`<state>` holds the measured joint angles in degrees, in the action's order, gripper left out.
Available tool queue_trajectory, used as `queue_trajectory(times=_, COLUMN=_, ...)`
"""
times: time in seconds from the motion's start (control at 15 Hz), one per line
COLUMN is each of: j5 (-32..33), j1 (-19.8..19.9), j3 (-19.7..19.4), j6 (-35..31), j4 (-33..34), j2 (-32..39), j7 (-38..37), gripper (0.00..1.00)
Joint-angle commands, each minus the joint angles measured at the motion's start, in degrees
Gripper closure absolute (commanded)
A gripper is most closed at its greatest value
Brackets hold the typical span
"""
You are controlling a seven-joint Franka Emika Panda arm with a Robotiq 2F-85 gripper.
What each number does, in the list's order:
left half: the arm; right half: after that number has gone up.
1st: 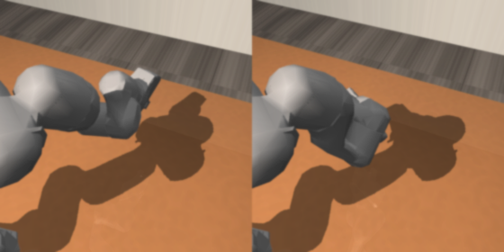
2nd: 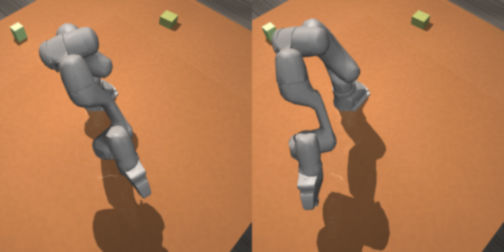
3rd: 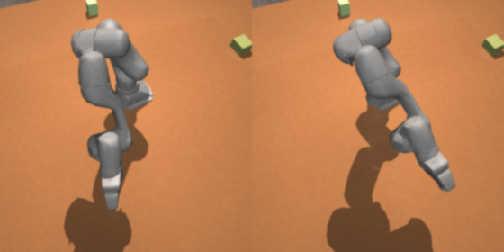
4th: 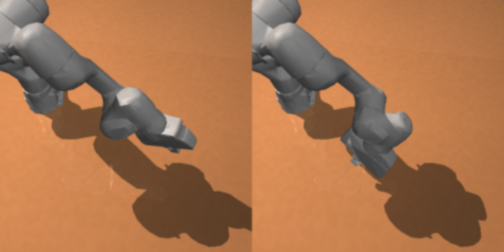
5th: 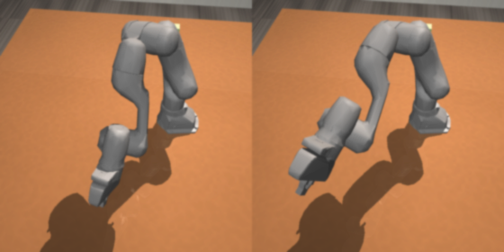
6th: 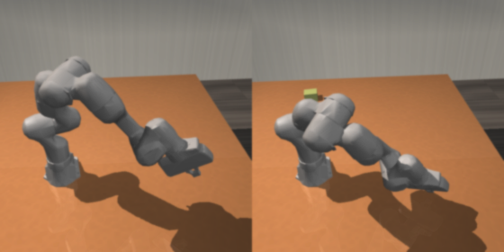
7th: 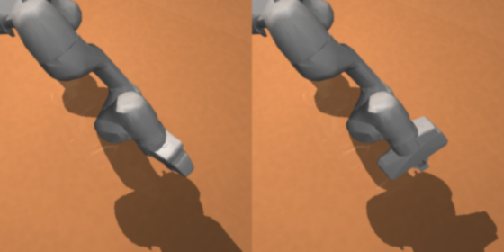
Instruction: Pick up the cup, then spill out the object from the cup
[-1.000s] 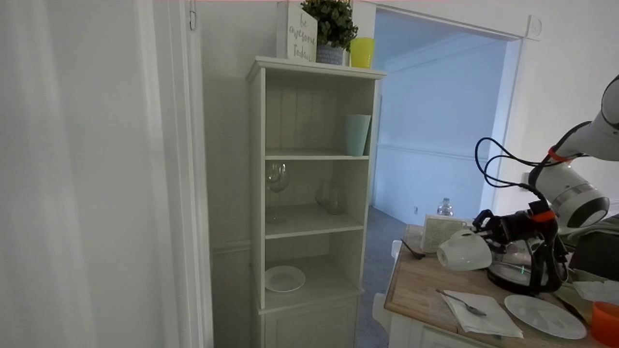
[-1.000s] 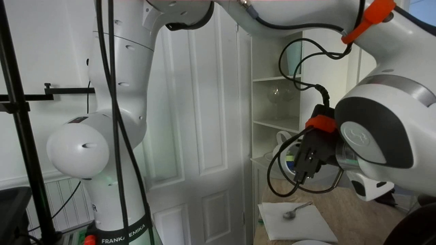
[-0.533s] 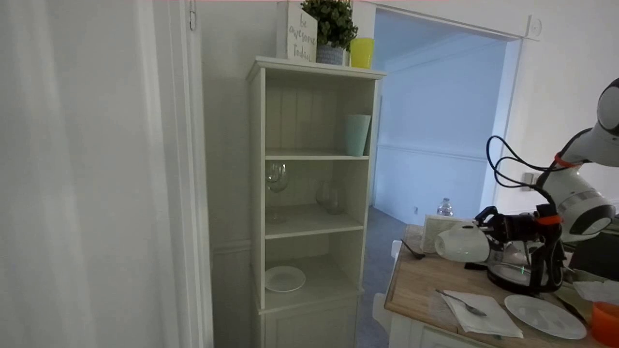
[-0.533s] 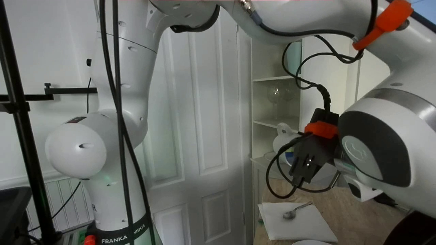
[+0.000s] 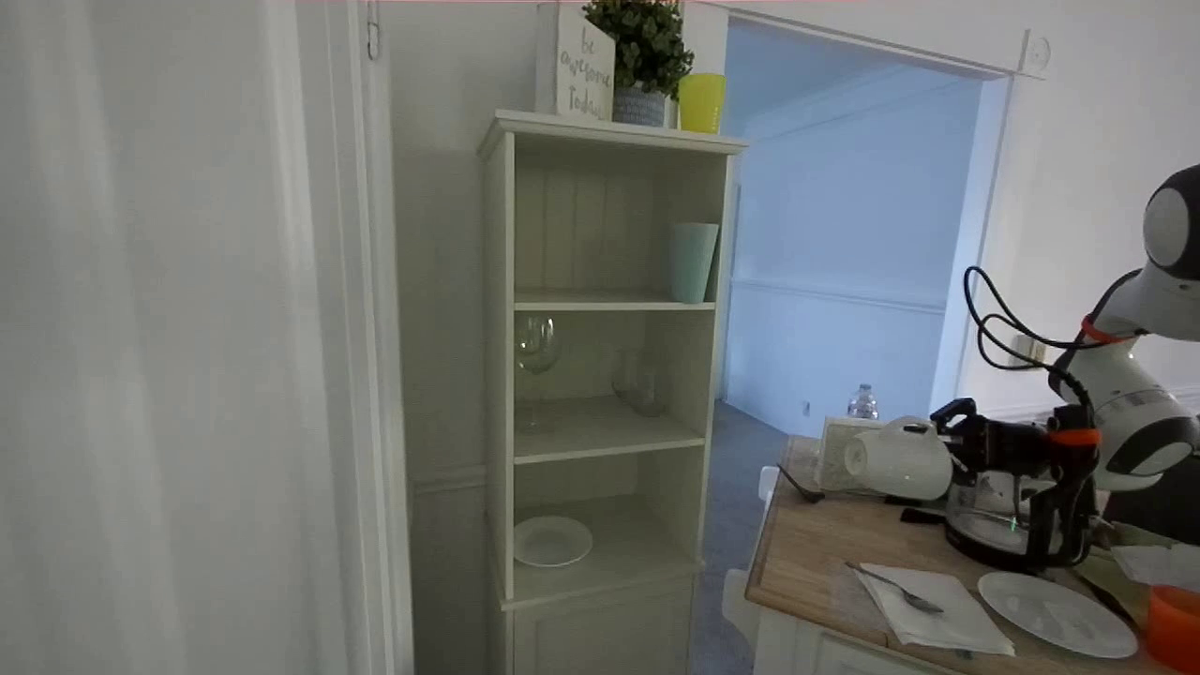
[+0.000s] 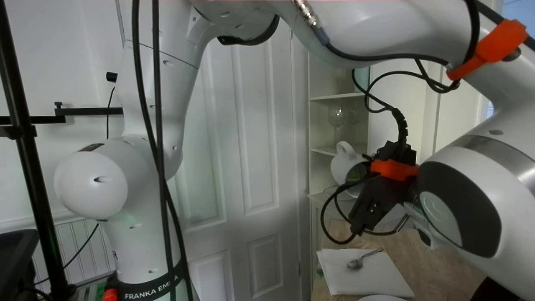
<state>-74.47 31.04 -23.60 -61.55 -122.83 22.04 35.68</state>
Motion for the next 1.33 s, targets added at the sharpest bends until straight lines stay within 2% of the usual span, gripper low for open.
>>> queue_trajectory(times=0.0, j5=-3.9, j1=1.1, j3=0.2, j6=5.1, j4=0.7, j2=1.3, j7=0.7, gripper=0.97)
queue_trajectory(times=0.33, j5=-4.7, j1=0.7, j3=-0.1, j6=5.4, j4=1.0, j2=2.4, j7=1.4, gripper=0.97)
queue_trajectory(times=0.73, j5=-1.0, j1=-0.8, j3=-0.6, j6=3.5, j4=1.7, j2=1.3, j7=0.2, gripper=0.97)
queue_trajectory(times=1.07, j5=7.9, j1=-5.0, j3=-0.9, j6=-3.2, j4=3.6, j2=-3.6, j7=-3.6, gripper=0.97)
queue_trajectory(times=1.27, j5=13.8, j1=-8.4, j3=-0.2, j6=-10.0, j4=3.9, j2=-7.7, j7=-5.6, gripper=0.97)
